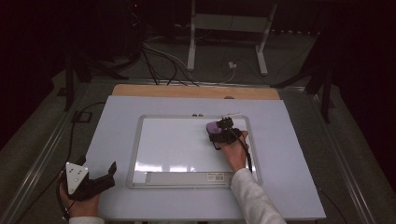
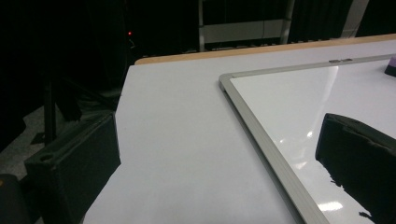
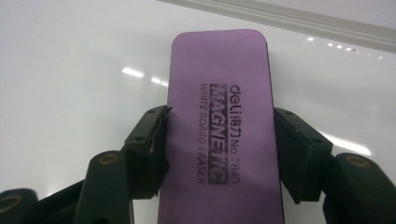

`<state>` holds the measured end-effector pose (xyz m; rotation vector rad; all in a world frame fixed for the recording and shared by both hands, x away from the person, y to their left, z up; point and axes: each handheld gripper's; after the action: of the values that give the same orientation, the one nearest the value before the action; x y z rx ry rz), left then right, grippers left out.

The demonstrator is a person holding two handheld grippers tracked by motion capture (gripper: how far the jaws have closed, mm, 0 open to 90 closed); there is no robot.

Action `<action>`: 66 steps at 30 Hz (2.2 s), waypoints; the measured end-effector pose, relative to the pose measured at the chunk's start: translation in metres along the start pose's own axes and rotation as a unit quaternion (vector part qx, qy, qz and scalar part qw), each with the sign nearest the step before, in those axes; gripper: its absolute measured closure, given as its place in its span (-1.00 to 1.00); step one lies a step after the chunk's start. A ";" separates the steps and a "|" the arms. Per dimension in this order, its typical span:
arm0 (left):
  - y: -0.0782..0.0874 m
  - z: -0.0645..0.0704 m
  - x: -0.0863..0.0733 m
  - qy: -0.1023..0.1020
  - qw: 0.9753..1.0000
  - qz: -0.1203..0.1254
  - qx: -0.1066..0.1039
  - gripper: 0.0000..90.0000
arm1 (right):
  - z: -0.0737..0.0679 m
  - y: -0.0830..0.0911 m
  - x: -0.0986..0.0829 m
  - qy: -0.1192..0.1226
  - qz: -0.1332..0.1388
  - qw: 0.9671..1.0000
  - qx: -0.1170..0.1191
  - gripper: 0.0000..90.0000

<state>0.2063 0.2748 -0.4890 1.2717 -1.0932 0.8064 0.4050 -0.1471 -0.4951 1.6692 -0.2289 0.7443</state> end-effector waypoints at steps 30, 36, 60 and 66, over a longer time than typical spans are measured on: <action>-0.001 0.001 0.000 0.000 1.000 0.000 -0.001 -0.99 | -0.025 0.012 -0.005 0.107 0.039 0.993 -0.025 -0.25; -0.002 0.002 0.000 -0.001 1.000 -0.001 -0.002 -0.99 | -0.022 0.012 -0.003 0.105 0.035 0.994 -0.018 -0.26; -0.002 0.001 0.000 -0.001 1.000 -0.002 -0.002 -0.99 | -0.003 0.015 -0.003 0.079 0.038 0.996 -0.021 -0.30; -0.001 0.001 0.000 0.000 1.000 -0.001 -0.001 -0.99 | -0.004 0.013 -0.001 0.101 0.026 0.994 -0.036 -0.32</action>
<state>0.2075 0.2732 -0.4892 1.2701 -1.0928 0.8038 0.3961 -0.1467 -0.4849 1.5134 -0.1550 0.9269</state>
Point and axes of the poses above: each handheld gripper's, and its own axes: y roughly backward along the jaws, x roughly out of its top, z roughly to its right, and after that the axes turned 1 degree about -x, right-handed
